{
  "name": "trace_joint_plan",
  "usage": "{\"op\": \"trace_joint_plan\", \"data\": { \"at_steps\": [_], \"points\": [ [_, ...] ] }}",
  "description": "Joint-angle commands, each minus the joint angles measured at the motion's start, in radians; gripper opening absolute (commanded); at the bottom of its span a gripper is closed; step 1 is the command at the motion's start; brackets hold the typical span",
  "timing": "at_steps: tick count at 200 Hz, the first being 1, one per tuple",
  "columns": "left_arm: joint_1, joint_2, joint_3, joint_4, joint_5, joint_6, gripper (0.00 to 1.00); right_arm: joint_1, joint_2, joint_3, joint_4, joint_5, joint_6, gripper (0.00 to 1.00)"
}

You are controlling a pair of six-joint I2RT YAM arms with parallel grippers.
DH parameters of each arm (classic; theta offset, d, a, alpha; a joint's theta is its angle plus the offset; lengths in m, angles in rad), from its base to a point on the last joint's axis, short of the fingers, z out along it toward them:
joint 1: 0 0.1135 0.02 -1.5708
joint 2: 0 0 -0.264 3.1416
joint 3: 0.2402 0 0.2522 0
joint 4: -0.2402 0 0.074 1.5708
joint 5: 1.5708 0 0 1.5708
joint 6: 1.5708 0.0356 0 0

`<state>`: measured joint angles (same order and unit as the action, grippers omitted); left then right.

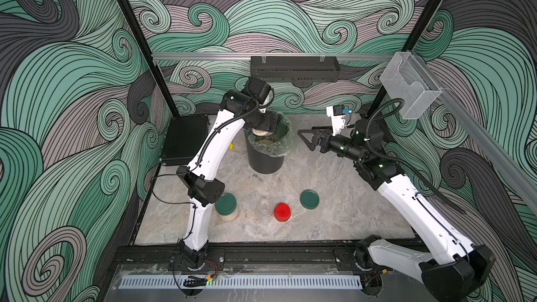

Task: Empty expired oatmeal from jars
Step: Pour the expired oatmeal into the trash bin.

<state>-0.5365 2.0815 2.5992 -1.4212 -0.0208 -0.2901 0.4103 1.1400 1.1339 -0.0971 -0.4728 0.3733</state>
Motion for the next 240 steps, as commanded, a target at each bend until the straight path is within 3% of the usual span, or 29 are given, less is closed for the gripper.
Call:
{"op": "trace_joint_plan", "data": {
  "at_steps": [1, 39, 118, 164, 240],
  "points": [
    [0.038, 0.005, 0.045, 0.016, 0.058, -0.036, 0.0, 0.0, -0.003, -0.001, 0.053, -0.061, -0.218, 0.96],
    [0.069, 0.064, 0.054, 0.025, 0.123, -0.052, 0.0, 0.002, -0.011, -0.02, 0.087, -0.175, -0.513, 0.96],
    [0.099, 0.043, 0.054, 0.055, 0.219, -0.068, 0.0, 0.016, 0.067, 0.063, 0.016, -0.3, -0.806, 0.96],
    [0.105, -0.013, 0.036, 0.064, 0.267, -0.003, 0.0, 0.019, 0.147, 0.1, 0.019, -0.369, -1.061, 0.99],
    [0.108, -0.051, 0.025, 0.052, 0.278, 0.104, 0.0, 0.034, 0.346, 0.274, 0.017, -0.381, -1.093, 0.99]
  ]
}}
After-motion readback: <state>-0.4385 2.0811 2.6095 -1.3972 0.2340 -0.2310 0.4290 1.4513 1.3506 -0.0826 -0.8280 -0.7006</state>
